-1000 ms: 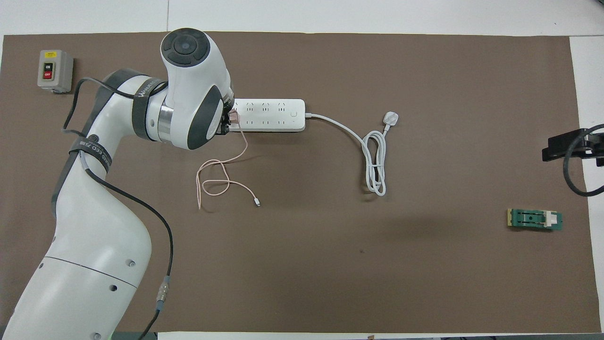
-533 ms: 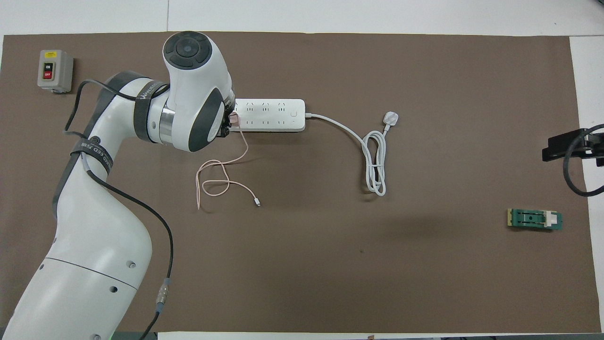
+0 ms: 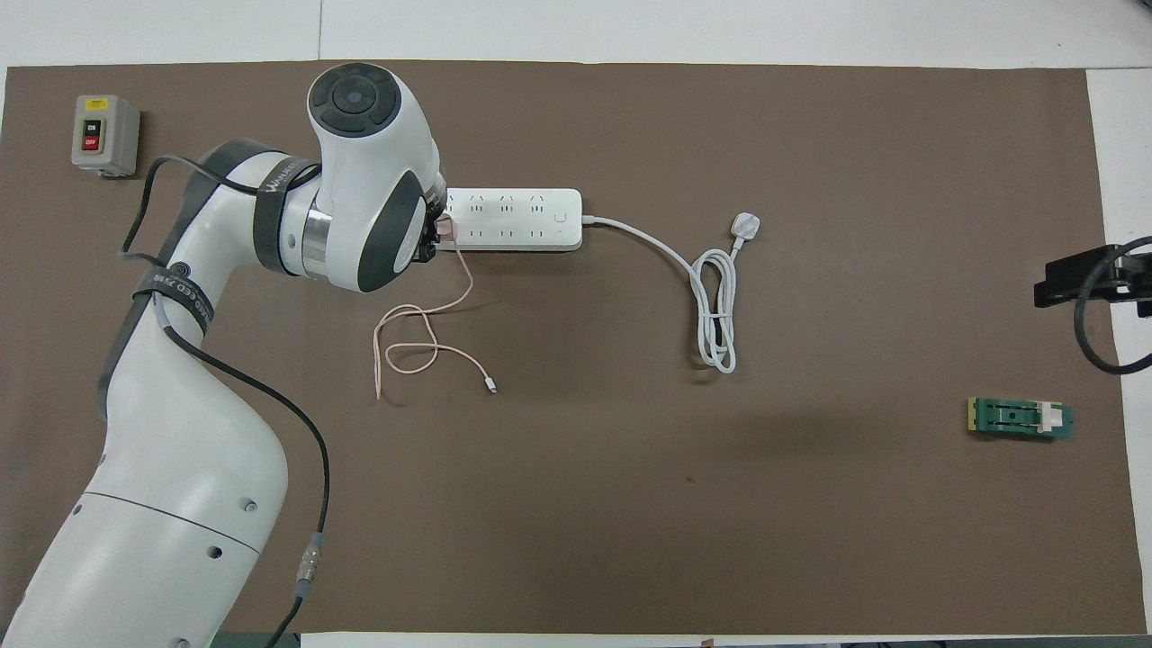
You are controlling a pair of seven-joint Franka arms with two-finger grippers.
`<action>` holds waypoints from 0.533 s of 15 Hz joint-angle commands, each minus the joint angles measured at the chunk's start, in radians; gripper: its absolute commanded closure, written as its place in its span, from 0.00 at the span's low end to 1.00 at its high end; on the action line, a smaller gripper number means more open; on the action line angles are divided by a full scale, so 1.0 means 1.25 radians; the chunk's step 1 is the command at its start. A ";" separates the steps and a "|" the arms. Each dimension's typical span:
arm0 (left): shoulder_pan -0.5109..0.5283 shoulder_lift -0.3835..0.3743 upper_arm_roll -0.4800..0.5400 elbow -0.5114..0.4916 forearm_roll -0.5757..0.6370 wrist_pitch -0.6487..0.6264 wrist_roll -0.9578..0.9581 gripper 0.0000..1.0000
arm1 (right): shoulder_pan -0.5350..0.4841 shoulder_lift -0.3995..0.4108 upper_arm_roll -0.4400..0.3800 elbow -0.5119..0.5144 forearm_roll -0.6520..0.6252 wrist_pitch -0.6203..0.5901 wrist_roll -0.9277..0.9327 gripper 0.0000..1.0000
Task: Plug charger into power strip
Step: 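Push the charger plug into the strip socket with the left gripper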
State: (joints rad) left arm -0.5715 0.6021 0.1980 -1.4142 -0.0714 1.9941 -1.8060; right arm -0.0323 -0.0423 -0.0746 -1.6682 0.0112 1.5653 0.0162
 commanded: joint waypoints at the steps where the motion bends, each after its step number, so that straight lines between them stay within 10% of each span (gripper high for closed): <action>1: -0.007 -0.031 0.005 -0.048 0.013 0.033 0.009 1.00 | -0.004 -0.004 0.004 0.006 -0.009 -0.016 -0.014 0.00; 8: -0.010 -0.031 0.006 -0.070 0.013 0.053 0.009 1.00 | -0.004 -0.004 0.004 0.006 -0.009 -0.016 -0.014 0.00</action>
State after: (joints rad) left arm -0.5719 0.6006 0.1968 -1.4283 -0.0714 2.0134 -1.8050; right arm -0.0323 -0.0423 -0.0746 -1.6682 0.0112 1.5653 0.0162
